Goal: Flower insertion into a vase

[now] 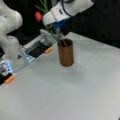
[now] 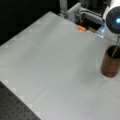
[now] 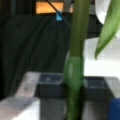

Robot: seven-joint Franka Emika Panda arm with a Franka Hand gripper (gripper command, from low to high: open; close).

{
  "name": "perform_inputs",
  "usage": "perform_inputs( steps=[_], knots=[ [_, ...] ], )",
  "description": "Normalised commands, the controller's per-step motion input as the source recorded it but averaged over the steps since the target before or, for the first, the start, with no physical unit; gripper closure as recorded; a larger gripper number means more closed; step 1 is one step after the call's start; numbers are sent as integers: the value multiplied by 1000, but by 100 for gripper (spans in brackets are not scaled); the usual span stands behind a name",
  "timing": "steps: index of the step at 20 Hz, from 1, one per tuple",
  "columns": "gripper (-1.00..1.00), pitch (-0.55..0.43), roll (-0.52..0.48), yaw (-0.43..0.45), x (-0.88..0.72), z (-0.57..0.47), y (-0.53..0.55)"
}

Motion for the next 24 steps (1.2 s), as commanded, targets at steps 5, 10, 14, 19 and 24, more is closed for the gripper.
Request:
perform_inputs(
  steps=[5, 10, 14, 19, 24],
  knots=[
    [100, -39, -180, 31, 239, -315, 30],
    [100, 15, -208, 4, 257, -273, -8],
    [100, -8, -203, -30, 306, -272, 25],
    [100, -5, -212, -27, 312, -195, 54],
    [-100, -20, -171, -20, 323, -134, -11]
  ],
)
